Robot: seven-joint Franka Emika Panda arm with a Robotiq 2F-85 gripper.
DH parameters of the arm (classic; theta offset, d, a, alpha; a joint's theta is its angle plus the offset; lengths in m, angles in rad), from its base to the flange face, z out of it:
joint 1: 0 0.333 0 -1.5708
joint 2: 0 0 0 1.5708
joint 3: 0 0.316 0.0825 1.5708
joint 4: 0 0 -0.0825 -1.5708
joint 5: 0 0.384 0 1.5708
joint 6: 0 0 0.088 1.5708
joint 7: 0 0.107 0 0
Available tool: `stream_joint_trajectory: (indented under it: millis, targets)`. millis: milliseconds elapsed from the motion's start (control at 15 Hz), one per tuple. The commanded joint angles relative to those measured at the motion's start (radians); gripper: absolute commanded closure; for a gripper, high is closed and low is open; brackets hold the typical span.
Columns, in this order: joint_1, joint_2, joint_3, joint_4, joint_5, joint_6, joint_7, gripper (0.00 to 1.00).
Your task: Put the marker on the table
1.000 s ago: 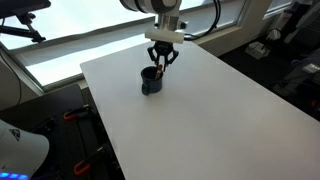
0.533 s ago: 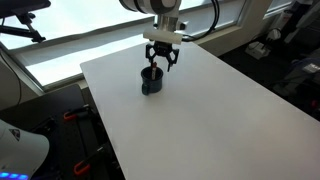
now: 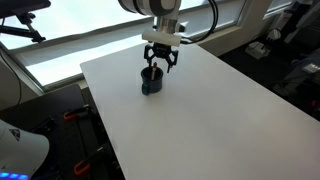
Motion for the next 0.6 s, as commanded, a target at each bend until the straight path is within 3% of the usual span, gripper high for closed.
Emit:
stream_joint_trajectory:
  millis: [0, 200, 400, 467, 533]
  targets:
    - [0.001, -0.028, 0.006, -0.031, -0.001, 0.001, -0.005, 0.0]
    - [0.009, -0.032, 0.006, -0.034, -0.008, -0.002, 0.005, 0.0]
    - [0.02, -0.038, 0.007, -0.041, -0.016, -0.001, 0.014, 0.12]
    - [0.024, -0.041, 0.008, -0.044, -0.018, 0.001, 0.016, 0.25]
    - [0.027, -0.041, 0.008, -0.044, -0.02, 0.001, 0.017, 0.31]
